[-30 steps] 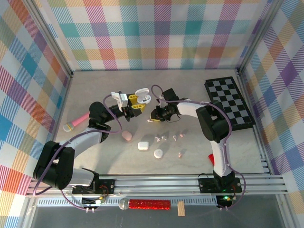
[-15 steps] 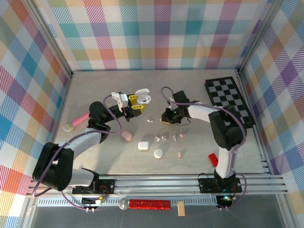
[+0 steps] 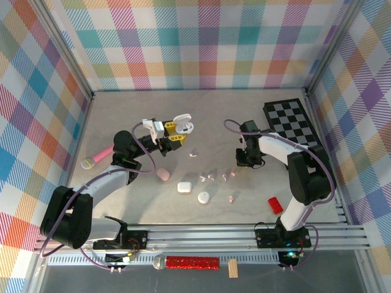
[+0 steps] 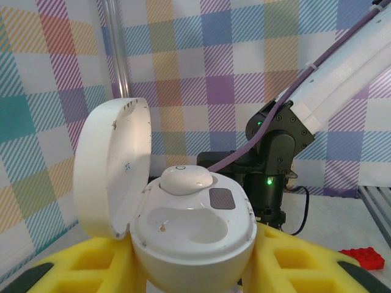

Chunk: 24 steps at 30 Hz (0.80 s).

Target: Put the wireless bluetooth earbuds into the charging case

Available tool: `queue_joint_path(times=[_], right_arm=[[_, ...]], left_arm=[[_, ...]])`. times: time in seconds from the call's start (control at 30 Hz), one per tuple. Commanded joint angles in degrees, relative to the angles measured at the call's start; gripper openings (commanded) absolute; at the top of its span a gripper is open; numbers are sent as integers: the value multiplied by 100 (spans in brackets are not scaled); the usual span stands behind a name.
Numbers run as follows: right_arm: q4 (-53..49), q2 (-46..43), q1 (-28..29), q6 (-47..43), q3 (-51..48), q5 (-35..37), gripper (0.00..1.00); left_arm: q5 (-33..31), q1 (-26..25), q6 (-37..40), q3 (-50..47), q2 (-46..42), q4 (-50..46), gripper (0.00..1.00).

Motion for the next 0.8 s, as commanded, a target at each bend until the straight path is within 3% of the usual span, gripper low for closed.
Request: queue_joint_path(times=[0.0, 0.33, 0.47, 0.77], right_arm=[[-522, 189, 170, -212, 336, 495, 10], [-1081, 742, 655, -323, 1040, 783, 20], [-1021, 725, 739, -331, 1142, 522, 29], [-507, 341, 732, -175, 875, 56, 31]], left_arm=[[83, 57, 78, -49, -42, 157, 38], [56, 74, 136, -99, 3, 162, 38], [69, 92, 103, -90, 49, 245, 38], [122, 110, -124, -85, 304, 681, 38]])
